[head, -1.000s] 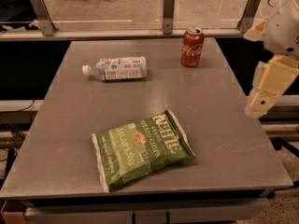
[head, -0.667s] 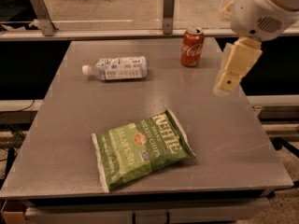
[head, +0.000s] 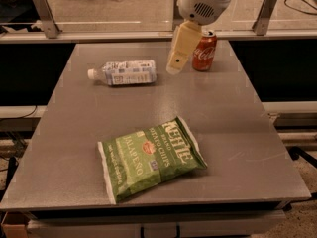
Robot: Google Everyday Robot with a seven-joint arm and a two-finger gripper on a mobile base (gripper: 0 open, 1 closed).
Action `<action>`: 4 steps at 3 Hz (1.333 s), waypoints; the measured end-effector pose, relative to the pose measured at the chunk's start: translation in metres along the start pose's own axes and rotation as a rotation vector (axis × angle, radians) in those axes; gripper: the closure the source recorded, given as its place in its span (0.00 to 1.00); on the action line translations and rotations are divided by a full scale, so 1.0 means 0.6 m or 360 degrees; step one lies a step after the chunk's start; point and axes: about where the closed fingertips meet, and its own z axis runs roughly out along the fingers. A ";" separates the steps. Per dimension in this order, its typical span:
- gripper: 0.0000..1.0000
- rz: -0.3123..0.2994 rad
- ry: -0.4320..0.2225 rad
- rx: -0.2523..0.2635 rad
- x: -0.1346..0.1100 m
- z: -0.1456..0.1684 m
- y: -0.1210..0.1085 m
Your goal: Pick blue plastic bottle
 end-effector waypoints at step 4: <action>0.00 0.0410 -0.0180 -0.0426 -0.133 0.283 -0.027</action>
Offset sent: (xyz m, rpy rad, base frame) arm 0.0955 0.1281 -0.0703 0.2539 0.2598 -0.0571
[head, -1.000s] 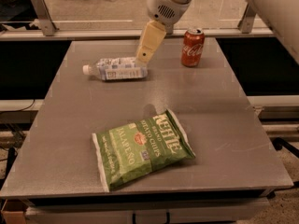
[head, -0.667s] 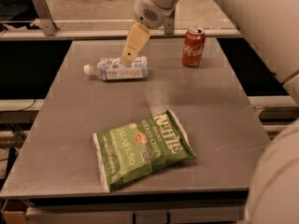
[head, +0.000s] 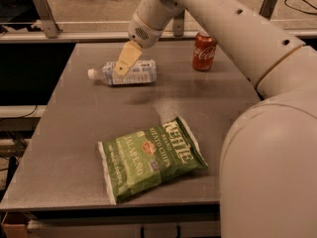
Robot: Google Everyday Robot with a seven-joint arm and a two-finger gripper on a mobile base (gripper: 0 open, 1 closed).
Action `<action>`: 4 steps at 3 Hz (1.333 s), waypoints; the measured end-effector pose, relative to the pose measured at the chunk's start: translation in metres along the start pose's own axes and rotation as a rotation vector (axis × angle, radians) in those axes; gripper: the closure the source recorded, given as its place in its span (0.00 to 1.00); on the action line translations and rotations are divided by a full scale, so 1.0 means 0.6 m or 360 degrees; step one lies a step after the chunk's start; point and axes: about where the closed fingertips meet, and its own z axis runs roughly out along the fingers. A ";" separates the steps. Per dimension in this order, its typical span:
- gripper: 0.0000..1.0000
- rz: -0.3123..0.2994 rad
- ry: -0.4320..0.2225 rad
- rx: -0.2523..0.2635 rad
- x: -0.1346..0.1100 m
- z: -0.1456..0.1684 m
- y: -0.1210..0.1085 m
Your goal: Pick blue plastic bottle
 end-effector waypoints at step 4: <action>0.63 0.0035 -0.0091 -0.0065 0.014 0.064 0.021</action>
Offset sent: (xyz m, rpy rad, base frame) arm -0.0070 0.0165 -0.0663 0.0144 0.0730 -0.0128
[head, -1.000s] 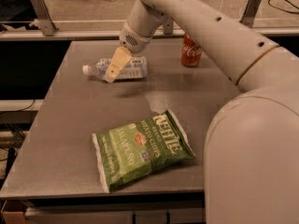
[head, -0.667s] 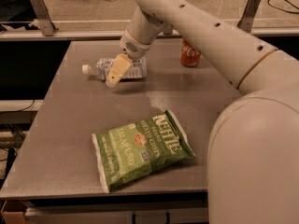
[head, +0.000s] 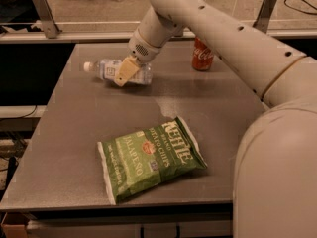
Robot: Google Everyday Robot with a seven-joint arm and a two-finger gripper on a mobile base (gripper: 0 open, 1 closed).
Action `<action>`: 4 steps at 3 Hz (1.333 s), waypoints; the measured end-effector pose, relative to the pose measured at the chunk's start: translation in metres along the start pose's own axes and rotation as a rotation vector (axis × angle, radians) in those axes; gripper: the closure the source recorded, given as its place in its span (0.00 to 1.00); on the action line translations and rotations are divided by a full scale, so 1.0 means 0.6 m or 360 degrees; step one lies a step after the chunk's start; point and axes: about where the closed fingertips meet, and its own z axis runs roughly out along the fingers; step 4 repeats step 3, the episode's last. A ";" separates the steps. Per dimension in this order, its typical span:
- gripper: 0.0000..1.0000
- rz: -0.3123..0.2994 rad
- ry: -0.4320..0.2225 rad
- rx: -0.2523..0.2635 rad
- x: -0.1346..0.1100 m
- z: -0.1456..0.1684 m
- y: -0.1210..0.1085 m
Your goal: Pick blue plastic bottle
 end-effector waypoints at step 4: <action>1.00 -0.0277 -0.0562 -0.0089 -0.012 -0.235 0.116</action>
Offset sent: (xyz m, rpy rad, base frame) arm -0.0971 -0.0711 0.1452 0.3731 -0.1950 0.1923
